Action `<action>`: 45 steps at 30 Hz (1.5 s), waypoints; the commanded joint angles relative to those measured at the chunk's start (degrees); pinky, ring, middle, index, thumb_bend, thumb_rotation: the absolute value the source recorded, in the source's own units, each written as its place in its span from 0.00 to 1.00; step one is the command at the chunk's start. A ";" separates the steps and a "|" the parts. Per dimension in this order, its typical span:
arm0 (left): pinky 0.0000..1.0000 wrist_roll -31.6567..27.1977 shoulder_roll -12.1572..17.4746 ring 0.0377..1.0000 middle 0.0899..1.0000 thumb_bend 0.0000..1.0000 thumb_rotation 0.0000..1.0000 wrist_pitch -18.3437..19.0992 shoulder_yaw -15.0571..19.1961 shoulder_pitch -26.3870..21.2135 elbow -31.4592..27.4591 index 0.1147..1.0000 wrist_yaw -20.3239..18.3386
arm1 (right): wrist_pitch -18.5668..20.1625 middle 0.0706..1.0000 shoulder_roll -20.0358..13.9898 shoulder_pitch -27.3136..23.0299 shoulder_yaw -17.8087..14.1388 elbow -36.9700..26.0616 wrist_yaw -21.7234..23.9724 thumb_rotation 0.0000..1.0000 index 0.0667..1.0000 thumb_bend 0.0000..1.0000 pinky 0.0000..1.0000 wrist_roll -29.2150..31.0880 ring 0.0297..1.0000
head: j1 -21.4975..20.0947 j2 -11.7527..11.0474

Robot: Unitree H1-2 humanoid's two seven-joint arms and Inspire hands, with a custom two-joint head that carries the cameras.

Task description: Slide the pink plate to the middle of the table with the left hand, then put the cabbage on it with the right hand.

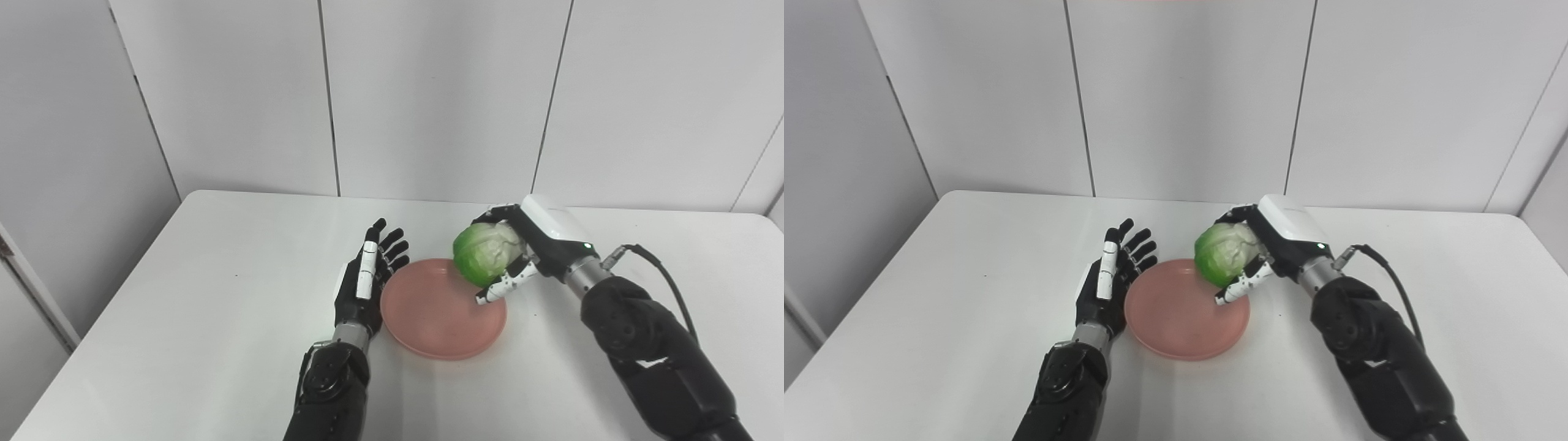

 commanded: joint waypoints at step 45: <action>0.81 -0.35 -0.70 0.83 0.83 0.74 0.88 -0.19 0.63 0.71 6.40 0.90 0.38 | -10.11 0.86 2.08 -0.83 2.93 9.59 -6.09 0.69 0.78 0.98 0.92 0.74 0.86 | -0.18 -0.49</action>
